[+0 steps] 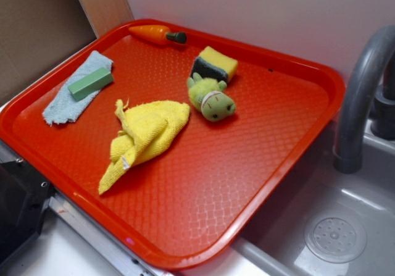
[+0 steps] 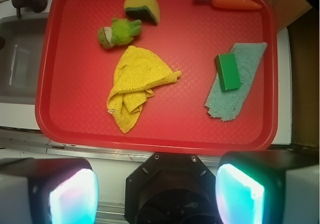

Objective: Grab the green block.

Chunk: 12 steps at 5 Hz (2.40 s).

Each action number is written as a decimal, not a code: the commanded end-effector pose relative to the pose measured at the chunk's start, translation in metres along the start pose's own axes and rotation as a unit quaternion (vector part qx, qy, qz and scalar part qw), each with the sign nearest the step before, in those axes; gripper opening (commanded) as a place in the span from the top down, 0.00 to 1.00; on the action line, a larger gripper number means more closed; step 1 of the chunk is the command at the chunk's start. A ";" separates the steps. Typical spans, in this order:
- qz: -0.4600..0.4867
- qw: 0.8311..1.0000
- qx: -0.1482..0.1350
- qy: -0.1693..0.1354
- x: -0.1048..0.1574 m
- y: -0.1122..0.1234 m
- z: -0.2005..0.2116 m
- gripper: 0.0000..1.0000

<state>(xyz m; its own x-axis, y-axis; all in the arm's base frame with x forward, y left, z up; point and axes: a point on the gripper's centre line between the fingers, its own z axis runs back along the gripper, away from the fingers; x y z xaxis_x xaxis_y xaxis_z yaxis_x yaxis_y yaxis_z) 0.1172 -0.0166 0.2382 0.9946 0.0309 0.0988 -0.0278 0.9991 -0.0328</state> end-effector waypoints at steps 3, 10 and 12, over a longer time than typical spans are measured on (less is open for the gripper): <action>-0.092 0.995 -0.031 -0.028 0.030 0.036 -0.026 0.00; -0.060 0.993 0.031 0.098 0.081 0.139 -0.173 0.00; -0.088 0.984 0.041 0.149 0.080 0.132 -0.211 0.00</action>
<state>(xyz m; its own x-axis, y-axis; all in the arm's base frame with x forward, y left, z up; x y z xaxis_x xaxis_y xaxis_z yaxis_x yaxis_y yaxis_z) 0.2120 0.1119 0.0246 0.9673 -0.1143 -0.2265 0.1228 0.9921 0.0241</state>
